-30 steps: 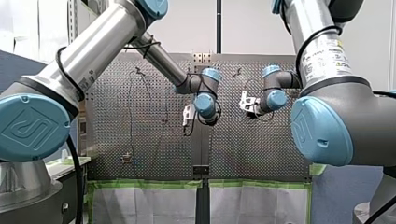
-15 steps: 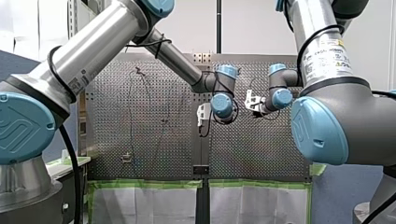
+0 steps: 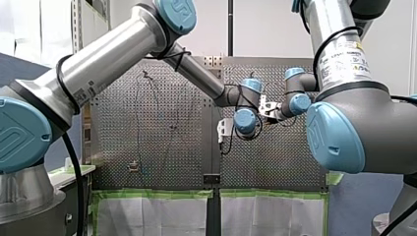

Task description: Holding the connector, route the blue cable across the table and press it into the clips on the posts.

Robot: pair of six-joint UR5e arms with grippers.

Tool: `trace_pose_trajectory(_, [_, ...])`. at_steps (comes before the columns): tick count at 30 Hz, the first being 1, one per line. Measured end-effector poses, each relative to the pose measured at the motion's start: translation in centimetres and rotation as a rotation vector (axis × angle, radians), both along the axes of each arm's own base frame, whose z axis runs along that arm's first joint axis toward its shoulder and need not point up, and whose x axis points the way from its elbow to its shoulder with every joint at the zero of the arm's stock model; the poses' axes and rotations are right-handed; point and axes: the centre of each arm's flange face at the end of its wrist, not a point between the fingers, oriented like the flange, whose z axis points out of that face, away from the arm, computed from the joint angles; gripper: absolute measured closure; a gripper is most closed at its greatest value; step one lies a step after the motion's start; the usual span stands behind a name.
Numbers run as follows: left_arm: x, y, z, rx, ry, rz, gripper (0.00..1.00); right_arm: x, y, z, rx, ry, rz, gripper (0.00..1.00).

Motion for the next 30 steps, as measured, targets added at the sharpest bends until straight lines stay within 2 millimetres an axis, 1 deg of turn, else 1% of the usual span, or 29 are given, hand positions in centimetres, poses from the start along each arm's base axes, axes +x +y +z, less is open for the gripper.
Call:
trace_pose_trajectory(4, [1.2, -0.3, -1.0, -0.005, -0.006, 0.015, 0.00, -0.2, 0.1, -0.2, 0.003, 0.003, -0.001, 1.00])
trace_pose_trajectory(7, [2.1, -0.6, -1.1, -0.018, -0.017, 0.023, 0.00, -0.3, 0.1, -0.3, 0.004, 0.006, -0.002, 1.00])
trace_pose_trajectory(16, [5.1, -1.3, 1.5, -0.094, -0.076, 0.053, 0.00, -0.6, 0.0, -0.3, 0.003, 0.007, -0.005, 1.00])
trace_pose_trajectory(18, [5.5, -1.3, 1.7, -0.100, -0.081, 0.056, 0.00, -0.7, 0.0, -0.3, 0.003, 0.007, -0.006, 1.00])
trace_pose_trajectory(24, [7.3, -1.3, 0.5, -0.093, -0.070, 0.072, 0.00, -0.7, -0.1, -0.3, 0.002, 0.004, 0.002, 1.00])
trace_pose_trajectory(28, [9.5, -0.6, -0.6, -0.102, -0.068, 0.098, 0.00, -0.7, 0.0, -0.2, 0.001, 0.001, 0.014, 1.00])
trace_pose_trajectory(30, [10.3, -0.4, -0.6, -0.109, -0.071, 0.103, 0.00, -0.7, 0.0, -0.1, 0.000, -0.001, 0.019, 1.00])
